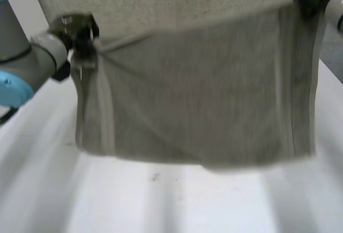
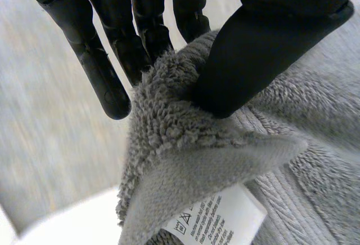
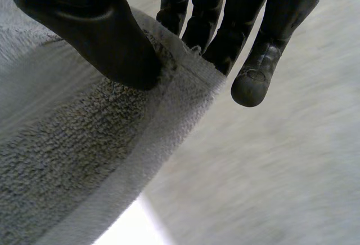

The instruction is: Fold the towel.

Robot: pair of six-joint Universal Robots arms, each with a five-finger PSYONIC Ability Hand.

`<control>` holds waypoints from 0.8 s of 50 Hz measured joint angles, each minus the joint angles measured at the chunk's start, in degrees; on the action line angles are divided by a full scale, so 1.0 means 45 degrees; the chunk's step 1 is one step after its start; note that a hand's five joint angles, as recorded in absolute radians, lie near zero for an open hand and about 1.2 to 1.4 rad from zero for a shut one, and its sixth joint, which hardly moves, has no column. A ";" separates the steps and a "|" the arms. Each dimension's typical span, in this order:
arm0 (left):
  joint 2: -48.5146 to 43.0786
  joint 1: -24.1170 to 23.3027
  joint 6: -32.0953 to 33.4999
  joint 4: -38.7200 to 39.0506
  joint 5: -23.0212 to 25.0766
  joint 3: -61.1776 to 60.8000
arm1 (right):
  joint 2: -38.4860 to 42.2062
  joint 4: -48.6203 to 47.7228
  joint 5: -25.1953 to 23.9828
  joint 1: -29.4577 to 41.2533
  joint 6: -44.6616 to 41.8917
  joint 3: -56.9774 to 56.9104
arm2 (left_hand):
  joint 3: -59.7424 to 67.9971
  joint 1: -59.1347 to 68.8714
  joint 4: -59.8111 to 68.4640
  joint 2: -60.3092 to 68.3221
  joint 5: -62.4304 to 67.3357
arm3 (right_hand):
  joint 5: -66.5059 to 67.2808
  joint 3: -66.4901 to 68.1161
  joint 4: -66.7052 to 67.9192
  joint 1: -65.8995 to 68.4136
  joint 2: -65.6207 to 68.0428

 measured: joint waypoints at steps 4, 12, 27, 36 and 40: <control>0.0229 -0.0117 -0.0704 0.0425 -0.0014 0.1566 | 0.0370 -0.0918 0.0280 -0.0063 0.1102 -0.2281 | 0.0000 0.0001 0.0000 0.0001 0.0000 | 0.0000 0.0000 0.0001 0.0001 0.0000; 0.1122 -0.0131 -0.2488 0.1352 0.0029 0.2190 | -0.0440 -0.0790 0.0171 -0.0228 0.2197 -0.2851 | 0.0001 0.0001 0.0000 0.0000 0.0000 | 0.0000 0.0000 0.0001 0.0002 0.0000; 0.0888 -0.0016 -0.1779 0.3147 0.0853 -0.4111 | -0.1490 -0.0251 -0.1842 -0.0264 0.1225 0.4850 | 0.0006 0.0004 0.0002 0.0004 0.0000 | 0.0000 0.0000 0.0001 0.0005 0.0000; 0.0090 0.0027 0.1171 0.5683 0.1584 -0.8271 | -0.0703 -0.2910 -0.1968 -0.0248 0.0072 0.9588 | 0.0007 0.0055 0.0002 0.0004 0.0000 | 0.0000 0.0000 0.0001 0.0007 0.0000; -0.0024 0.0040 0.2295 0.6004 0.1628 -0.9065 | -0.0448 -0.3601 -0.1919 -0.0238 -0.0377 1.0757 | -0.0249 -0.0106 -0.0258 -0.0411 -0.0122 | 0.0000 0.0000 0.0001 0.0008 0.0000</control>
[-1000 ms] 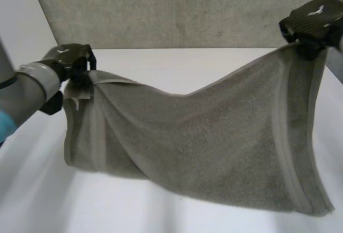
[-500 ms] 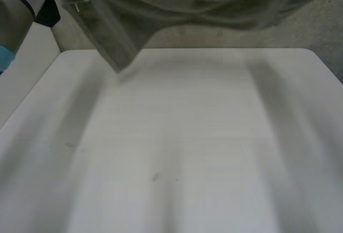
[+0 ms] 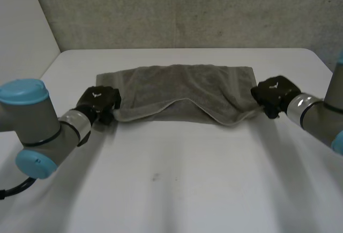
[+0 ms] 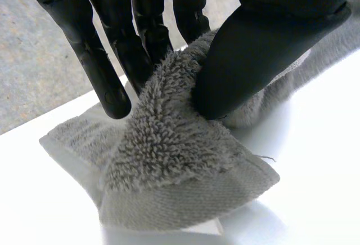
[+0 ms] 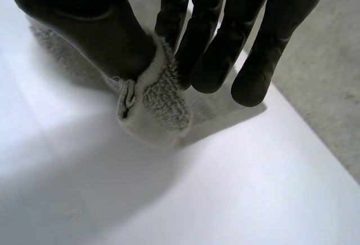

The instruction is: Fold the towel.

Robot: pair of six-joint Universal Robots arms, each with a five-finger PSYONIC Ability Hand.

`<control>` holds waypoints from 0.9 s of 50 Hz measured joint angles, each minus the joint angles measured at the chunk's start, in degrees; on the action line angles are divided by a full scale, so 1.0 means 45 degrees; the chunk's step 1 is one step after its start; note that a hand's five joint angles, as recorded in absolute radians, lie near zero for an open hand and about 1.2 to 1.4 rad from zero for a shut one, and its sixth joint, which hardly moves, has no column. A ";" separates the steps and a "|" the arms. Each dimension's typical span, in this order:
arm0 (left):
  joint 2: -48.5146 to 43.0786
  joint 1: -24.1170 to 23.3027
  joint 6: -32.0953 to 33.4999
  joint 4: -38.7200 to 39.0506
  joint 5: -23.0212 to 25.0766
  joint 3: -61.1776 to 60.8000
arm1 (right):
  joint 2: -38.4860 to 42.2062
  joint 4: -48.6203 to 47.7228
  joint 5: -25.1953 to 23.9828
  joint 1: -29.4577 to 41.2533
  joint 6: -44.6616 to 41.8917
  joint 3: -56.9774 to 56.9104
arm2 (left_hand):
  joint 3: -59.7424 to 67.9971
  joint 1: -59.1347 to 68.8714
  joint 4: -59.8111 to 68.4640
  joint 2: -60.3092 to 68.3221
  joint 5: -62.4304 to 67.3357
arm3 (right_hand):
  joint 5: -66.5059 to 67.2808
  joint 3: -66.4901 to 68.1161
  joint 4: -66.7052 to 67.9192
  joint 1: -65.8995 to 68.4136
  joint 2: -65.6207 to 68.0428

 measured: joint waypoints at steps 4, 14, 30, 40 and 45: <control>0.0392 0.0059 0.1152 0.0020 -0.0006 -0.0770 | -0.0053 -0.0420 0.0007 0.0005 -0.0351 0.0857 | -0.3538 -0.3258 -0.3565 -0.3410 -0.3425 | 0.0000 0.0000 0.0000 0.0000 0.0000; 0.1281 -0.0249 0.2444 0.0161 -0.0155 -0.2135 | -0.0675 -0.0814 -0.0044 -0.0012 -0.0413 0.1639 | -0.8475 -0.8195 -0.8503 -0.8358 -0.8411 | 0.0000 0.0000 0.0000 0.0001 0.0000; 0.1002 -0.1969 0.2662 0.1891 -0.1646 -0.2270 | -0.0675 -0.1147 -0.0057 -0.0015 -0.0412 0.2035 | -0.9350 -0.9049 -0.9377 -0.9215 -0.9286 | 0.0000 0.0000 0.0000 0.0000 0.0000; -0.0005 -0.3403 0.2546 0.2393 -0.3476 -0.1540 | -0.0671 -0.1381 -0.0053 -0.0015 -0.0547 0.2276 | -0.9349 -0.9049 -0.9378 -0.9220 -0.9281 | 0.0000 0.0000 -0.0015 0.0001 0.0000; -0.0652 -0.3746 0.2555 0.2394 -0.4117 -0.1024 | -0.0670 -0.1426 -0.0053 -0.0015 -0.0563 0.2308 | -0.9348 -0.9049 -0.9368 -0.9215 -0.9237 | 0.0000 0.0000 0.0000 0.0000 0.0000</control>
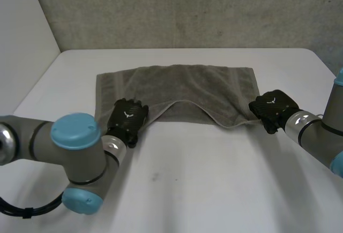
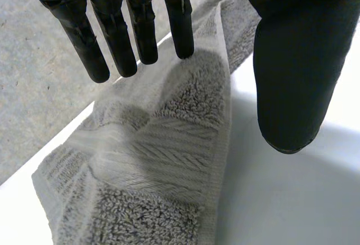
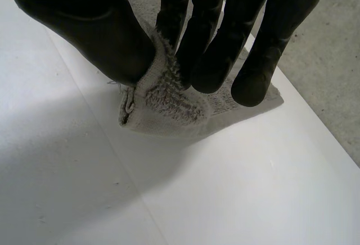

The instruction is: Fold the towel.

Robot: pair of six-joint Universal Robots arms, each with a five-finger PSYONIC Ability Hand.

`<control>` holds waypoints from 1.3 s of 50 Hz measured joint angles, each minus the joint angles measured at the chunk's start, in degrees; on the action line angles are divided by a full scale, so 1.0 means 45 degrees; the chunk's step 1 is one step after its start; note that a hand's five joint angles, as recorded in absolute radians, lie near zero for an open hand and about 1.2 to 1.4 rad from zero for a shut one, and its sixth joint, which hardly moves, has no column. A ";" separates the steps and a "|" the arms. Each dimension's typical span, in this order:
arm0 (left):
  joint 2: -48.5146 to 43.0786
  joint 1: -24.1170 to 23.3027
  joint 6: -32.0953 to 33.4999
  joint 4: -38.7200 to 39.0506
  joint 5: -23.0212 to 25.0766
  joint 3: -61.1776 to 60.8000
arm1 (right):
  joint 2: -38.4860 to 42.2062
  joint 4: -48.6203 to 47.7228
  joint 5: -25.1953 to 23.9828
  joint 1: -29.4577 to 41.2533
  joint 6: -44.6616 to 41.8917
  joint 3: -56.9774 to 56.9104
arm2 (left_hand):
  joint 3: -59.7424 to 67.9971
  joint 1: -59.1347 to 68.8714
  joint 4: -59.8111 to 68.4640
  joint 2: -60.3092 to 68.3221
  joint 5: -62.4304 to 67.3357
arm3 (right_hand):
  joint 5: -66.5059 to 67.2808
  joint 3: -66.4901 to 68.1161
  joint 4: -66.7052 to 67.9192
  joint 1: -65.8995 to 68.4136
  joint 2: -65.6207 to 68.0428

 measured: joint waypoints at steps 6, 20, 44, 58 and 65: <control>-0.0755 -0.0185 0.0043 0.0088 -0.0718 0.0670 | 0.0000 -0.0005 0.0000 0.0000 -0.0001 0.0011 | 0.0028 0.0008 0.0024 0.0026 0.0079 | 0.0000 0.0000 0.0001 0.0000 0.0000; -0.1496 -0.0140 0.0562 0.0815 -0.2462 0.1298 | 0.0018 -0.0018 0.0001 0.0004 0.0002 0.0023 | 0.1489 0.1498 0.1500 0.1502 0.0593 | 0.0000 0.0000 -0.0001 0.0001 0.0000; 0.0678 0.1849 0.0699 0.1512 -0.3214 -0.0191 | 0.0051 -0.0071 0.0000 0.0000 -0.0018 0.0049 | 0.5451 0.5419 0.5468 0.5465 0.5434 | 0.0000 0.0000 0.0000 0.0001 0.0000; 0.2350 0.2182 0.0694 0.1428 -0.0911 -0.2352 | -0.0629 0.0244 0.0084 -0.0060 -0.0015 -0.0052 | 0.9498 0.9053 0.9517 0.9531 0.9319 | 0.0000 0.0000 -0.0001 0.0001 0.0000; 0.3712 0.2491 0.0793 0.0969 0.0724 -0.3734 | -0.1882 0.1299 0.0052 -0.0664 -0.0032 0.0100 | 0.9581 0.9091 0.9610 0.9607 0.9347 | 0.0000 0.0000 0.0000 0.0001 0.0000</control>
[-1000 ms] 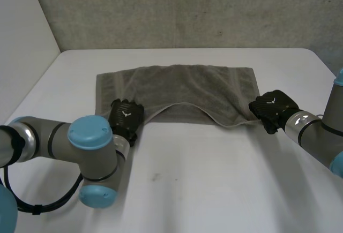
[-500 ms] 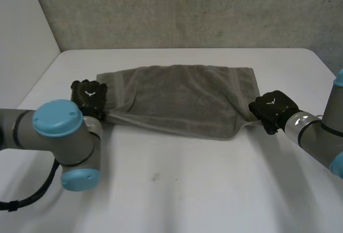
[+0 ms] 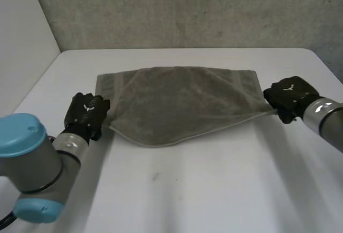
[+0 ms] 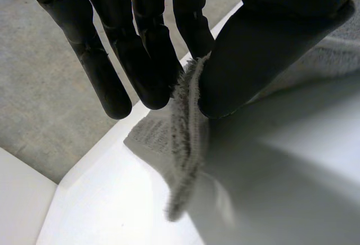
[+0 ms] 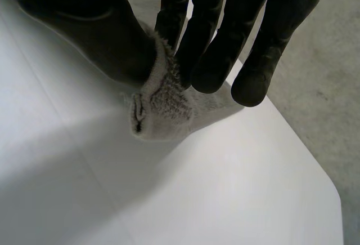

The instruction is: Fold the towel.

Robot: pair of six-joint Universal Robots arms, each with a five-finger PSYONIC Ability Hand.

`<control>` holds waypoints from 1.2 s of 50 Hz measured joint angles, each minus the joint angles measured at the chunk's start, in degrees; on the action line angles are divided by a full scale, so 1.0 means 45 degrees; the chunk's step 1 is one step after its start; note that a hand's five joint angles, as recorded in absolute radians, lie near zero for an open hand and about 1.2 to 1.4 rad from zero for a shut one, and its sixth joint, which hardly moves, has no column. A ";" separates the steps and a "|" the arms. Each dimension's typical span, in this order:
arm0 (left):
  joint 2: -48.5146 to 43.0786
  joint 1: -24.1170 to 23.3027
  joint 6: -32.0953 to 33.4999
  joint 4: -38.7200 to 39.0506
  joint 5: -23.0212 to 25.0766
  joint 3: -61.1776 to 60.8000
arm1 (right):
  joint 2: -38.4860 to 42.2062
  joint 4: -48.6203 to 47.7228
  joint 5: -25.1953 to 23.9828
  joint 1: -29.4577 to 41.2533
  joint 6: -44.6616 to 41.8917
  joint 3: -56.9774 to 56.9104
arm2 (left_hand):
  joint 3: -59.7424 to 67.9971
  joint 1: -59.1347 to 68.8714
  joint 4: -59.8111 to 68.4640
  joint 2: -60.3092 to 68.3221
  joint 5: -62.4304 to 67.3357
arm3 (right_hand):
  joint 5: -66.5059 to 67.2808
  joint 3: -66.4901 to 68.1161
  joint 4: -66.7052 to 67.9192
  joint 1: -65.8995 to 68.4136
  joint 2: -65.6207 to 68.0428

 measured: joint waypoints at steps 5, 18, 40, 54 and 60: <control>0.1338 0.0500 0.0767 -0.0529 0.0540 -0.1042 | -0.1015 0.1169 -0.0175 -0.0880 -0.0562 0.0474 | 0.0007 0.0002 0.0005 0.0007 0.0030 | 0.0000 0.0000 0.0000 0.0000 0.0000; 0.5477 0.1874 0.4277 -0.2127 0.1929 -0.3504 | -0.4723 0.3619 -0.1333 -0.3492 -0.3425 0.2259 | 0.0014 0.0368 0.0011 0.0015 0.0212 | 0.0000 0.0000 0.0000 0.0000 0.0000; -0.1076 0.1521 0.2664 -0.2400 0.3720 0.1758 | 0.0777 0.3249 -0.0229 -0.1533 -0.3295 -0.2343 | 0.0017 0.0377 0.0014 0.0018 0.0212 | -0.0001 0.0000 0.0001 0.0001 0.0134; -0.6146 0.1020 0.1442 -0.2998 0.2974 0.8858 | 0.5936 0.1800 0.1470 -0.0240 -0.1465 -0.8277 | 0.0018 0.0378 0.0015 0.0019 0.0212 | -0.0001 0.0000 0.0001 0.0002 0.0134; -0.7639 0.0953 0.1300 -0.4175 0.2525 1.1165 | 0.7426 0.1781 0.2285 0.0131 -0.1417 -1.0207 | 0.0018 0.0378 0.0015 0.0019 0.0212 | -0.0001 0.0000 0.0001 0.0002 0.0134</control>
